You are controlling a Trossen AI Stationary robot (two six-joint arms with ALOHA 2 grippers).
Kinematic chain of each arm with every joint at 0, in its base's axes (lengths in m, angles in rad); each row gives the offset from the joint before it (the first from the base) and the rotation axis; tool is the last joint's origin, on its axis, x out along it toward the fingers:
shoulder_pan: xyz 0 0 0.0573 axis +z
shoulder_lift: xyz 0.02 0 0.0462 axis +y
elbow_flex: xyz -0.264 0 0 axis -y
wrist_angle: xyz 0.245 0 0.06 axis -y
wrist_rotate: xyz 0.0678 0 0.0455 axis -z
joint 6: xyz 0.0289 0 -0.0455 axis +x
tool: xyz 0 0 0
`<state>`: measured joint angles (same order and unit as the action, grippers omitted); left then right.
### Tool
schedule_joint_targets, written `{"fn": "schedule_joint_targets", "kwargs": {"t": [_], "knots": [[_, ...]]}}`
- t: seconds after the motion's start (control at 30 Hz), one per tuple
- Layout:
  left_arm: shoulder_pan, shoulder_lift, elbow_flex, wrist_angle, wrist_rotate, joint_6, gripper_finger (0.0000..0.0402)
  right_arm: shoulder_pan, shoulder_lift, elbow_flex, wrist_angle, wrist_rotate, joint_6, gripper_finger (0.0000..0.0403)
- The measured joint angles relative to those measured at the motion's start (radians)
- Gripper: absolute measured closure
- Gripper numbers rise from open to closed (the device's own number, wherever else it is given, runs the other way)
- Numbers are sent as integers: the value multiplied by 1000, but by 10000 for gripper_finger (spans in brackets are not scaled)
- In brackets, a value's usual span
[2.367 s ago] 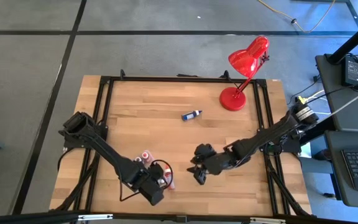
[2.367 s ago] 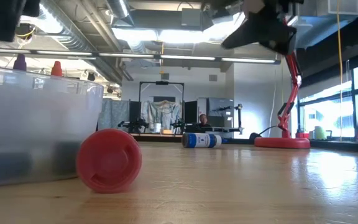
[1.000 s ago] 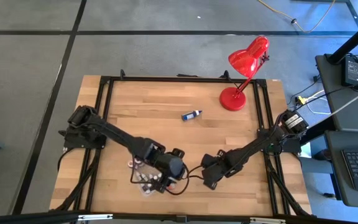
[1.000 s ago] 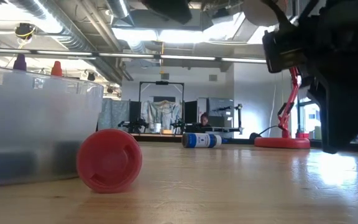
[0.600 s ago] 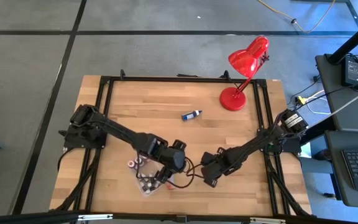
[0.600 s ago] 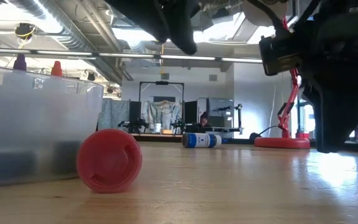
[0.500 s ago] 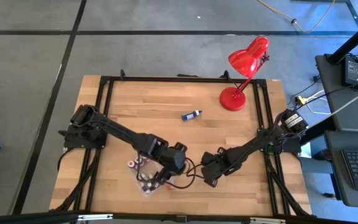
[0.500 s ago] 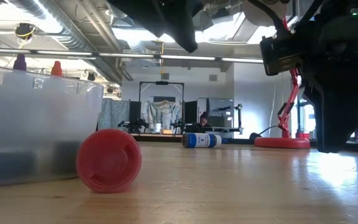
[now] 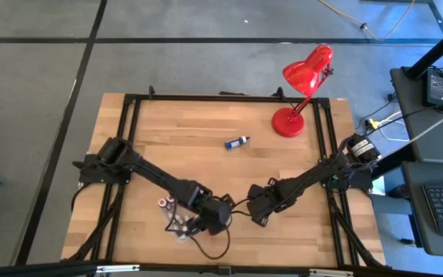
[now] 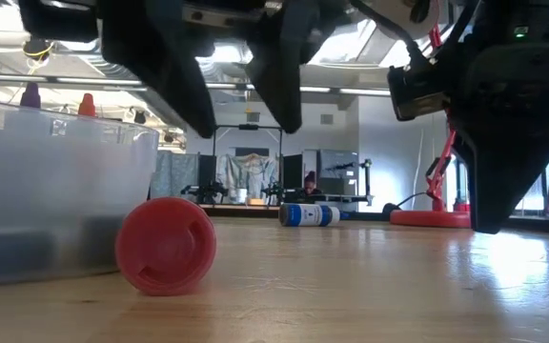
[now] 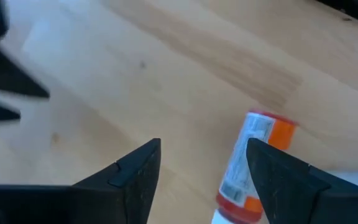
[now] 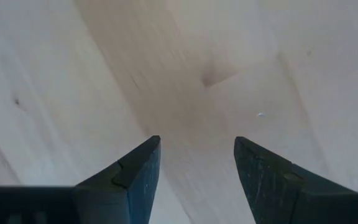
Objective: Pick & Place food coloring
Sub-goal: Put the orange food coloring bottle into the transparent bin
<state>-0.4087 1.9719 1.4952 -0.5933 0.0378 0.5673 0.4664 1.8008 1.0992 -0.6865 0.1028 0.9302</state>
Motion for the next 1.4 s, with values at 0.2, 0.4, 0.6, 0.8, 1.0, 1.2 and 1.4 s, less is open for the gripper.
{"fn": "schedule_joint_targets", "kwargs": {"t": [0.2,0.4,0.6,0.8,1.0,1.2,1.4], "knots": [[-34,25,0,-12,21,101,191,0,0,0,3,0,2,197],[-36,32,0,-24,58,65,214,0,0,0,18,-1,3,197],[-31,30,1,-106,45,56,237,0,0,0,30,0,3,197],[-37,30,1,-162,45,28,258,0,0,0,31,0,3,197],[-54,33,0,-253,44,18,269,0,0,0,31,0,0,197],[-72,33,30,-244,-42,-35,270,0,0,0,31,0,0,197],[-74,31,84,-193,-138,-2,272,0,0,0,31,0,0,197]]}}
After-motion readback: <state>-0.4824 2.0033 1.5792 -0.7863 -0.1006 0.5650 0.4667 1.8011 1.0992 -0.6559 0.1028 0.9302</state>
